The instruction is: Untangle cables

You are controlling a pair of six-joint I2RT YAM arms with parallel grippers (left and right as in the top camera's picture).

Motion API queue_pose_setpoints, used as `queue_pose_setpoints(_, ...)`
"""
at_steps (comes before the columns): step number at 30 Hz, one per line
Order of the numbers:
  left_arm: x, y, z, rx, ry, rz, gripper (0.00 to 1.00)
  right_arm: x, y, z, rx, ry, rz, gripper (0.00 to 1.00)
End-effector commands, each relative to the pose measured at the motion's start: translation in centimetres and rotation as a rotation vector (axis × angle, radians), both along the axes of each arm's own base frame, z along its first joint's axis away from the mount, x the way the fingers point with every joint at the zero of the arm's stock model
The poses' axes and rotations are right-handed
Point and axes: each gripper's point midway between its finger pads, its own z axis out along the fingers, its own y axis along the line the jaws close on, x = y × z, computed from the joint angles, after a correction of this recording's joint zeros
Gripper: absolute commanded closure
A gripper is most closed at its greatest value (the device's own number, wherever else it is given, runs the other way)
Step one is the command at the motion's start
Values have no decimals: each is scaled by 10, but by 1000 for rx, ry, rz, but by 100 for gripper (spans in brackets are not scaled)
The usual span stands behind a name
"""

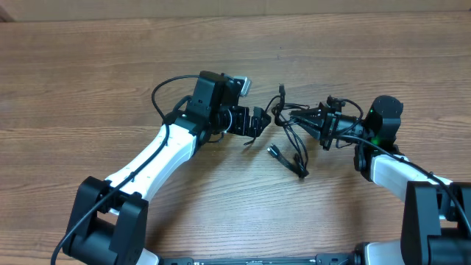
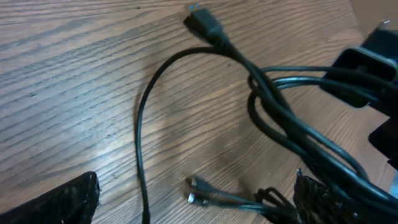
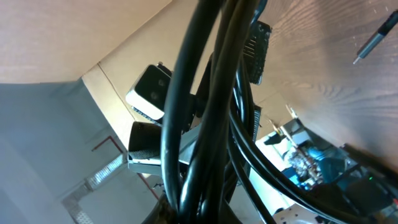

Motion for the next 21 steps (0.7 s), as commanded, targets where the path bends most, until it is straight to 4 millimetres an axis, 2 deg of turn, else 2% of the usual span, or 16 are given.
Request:
queue_pose_setpoints(1,1,-7,17,-43,-37,-25,0,-4,1,9,31,57,25,92)
queue_pose_setpoints(9,11,-21,34,-59,-175,-73,0,-5,1,9,40,83,29,88)
queue_pose_setpoints(21,6,-39,29,34,-248,-65,1,-6,1,13,39,53,37,87)
